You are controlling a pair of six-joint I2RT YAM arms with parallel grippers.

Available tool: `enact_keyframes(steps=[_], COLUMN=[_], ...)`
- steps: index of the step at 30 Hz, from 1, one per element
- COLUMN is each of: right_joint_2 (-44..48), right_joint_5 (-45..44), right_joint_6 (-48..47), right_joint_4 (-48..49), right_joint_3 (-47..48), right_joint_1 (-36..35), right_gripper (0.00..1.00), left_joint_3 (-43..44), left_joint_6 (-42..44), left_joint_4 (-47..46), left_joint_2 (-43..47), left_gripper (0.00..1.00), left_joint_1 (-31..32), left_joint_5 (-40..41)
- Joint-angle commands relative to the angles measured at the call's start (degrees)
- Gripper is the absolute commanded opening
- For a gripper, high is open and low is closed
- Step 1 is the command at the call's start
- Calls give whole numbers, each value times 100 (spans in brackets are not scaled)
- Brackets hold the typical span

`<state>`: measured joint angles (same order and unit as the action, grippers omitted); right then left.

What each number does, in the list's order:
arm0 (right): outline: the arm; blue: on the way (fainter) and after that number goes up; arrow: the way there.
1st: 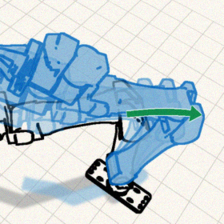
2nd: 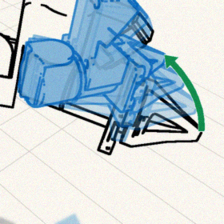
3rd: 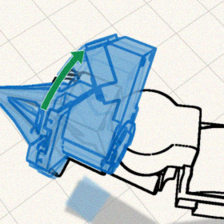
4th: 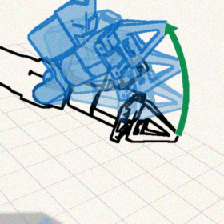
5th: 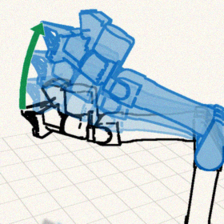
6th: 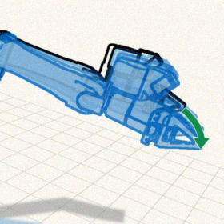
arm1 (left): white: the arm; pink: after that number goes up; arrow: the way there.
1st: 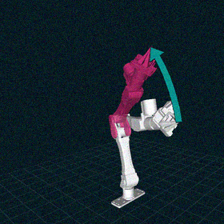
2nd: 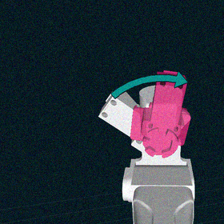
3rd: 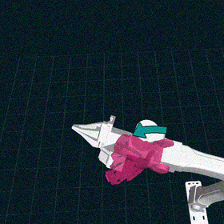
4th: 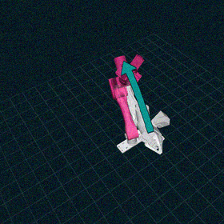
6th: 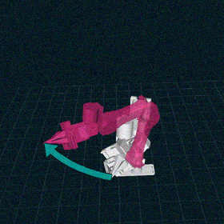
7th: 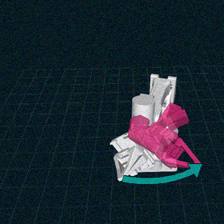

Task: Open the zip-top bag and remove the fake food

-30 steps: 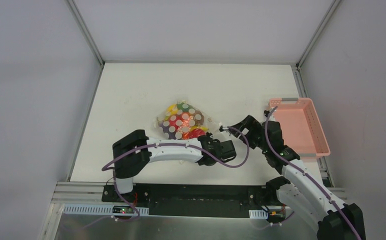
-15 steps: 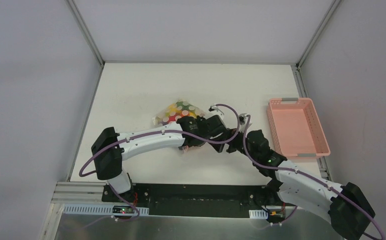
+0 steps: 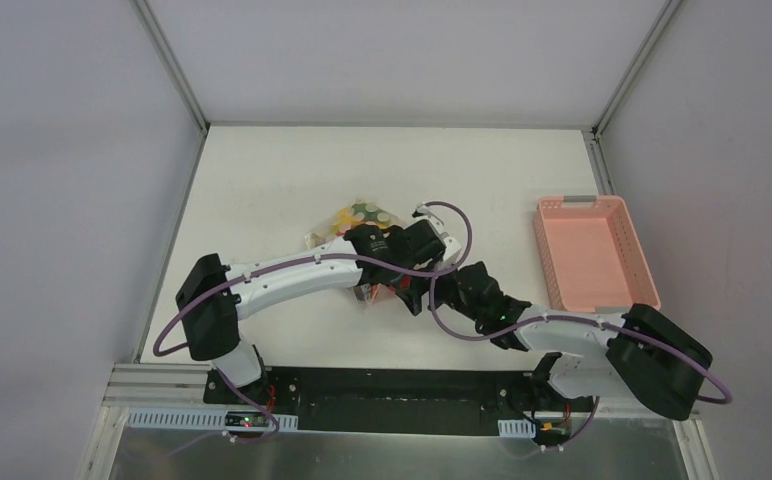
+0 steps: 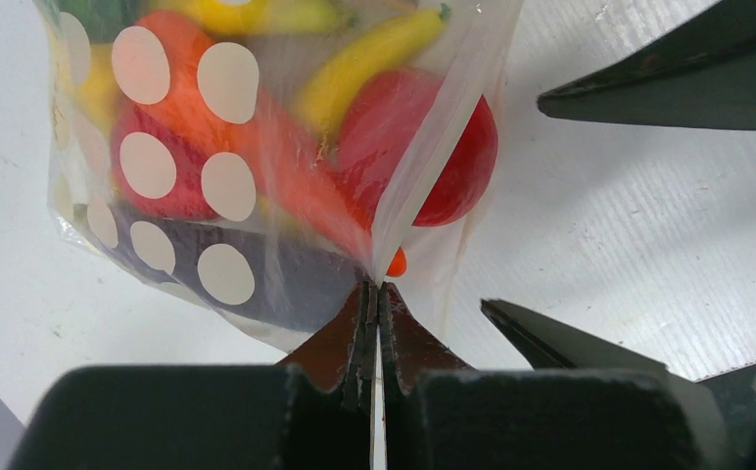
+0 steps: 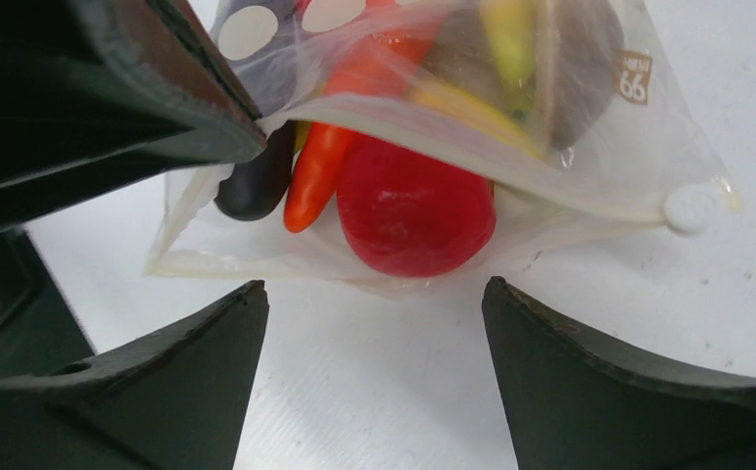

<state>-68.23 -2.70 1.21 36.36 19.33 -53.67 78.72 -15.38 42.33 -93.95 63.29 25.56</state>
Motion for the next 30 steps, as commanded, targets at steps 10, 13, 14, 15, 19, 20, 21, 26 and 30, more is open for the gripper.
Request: enact_keyframes(steps=[10, 13, 14, 15, 19, 20, 21, 26, 30], right_joint_2=[-1526, -1827, -1912, -1999, -2280, -2343, -2397, -2599, -2724], right_joint_5=[-218, -203, -202, -201, -263, -299, -334, -705, -1027], right_joint_6=[-659, -600, -578, -557, -512, -524, -551, -636, -760], right_joint_4=[1640, 1747, 1818, 1872, 1956, 1972, 1989, 2116, 2267], right_joint_3=[641, 685, 678, 670, 694, 690, 686, 732, 756], right_joint_1=[-78, -105, -113, -122, -192, -217, -236, -329, -394], right_gripper=[81, 81, 81, 81, 79, 78, 78, 77, 77], left_joint_3=[-87, -151, -190, -216, -325, -361, -392, -466, -457], left_joint_6=[-90, -142, -163, -186, -309, -341, -388, -484, -482], left_joint_4=[-149, -206, -233, -260, -355, -397, -445, -574, -554], left_joint_2=[545, 622, 658, 685, 769, 799, 826, 928, 970], left_gripper=[0, 0, 0, 0, 0, 0, 0, 0, 0], left_joint_1=[-170, -216, -241, -268, -460, -517, -576, -816, -1033], left_joint_5=[-399, -443, -472, -499, -716, -825, -924, -1304, -1536])
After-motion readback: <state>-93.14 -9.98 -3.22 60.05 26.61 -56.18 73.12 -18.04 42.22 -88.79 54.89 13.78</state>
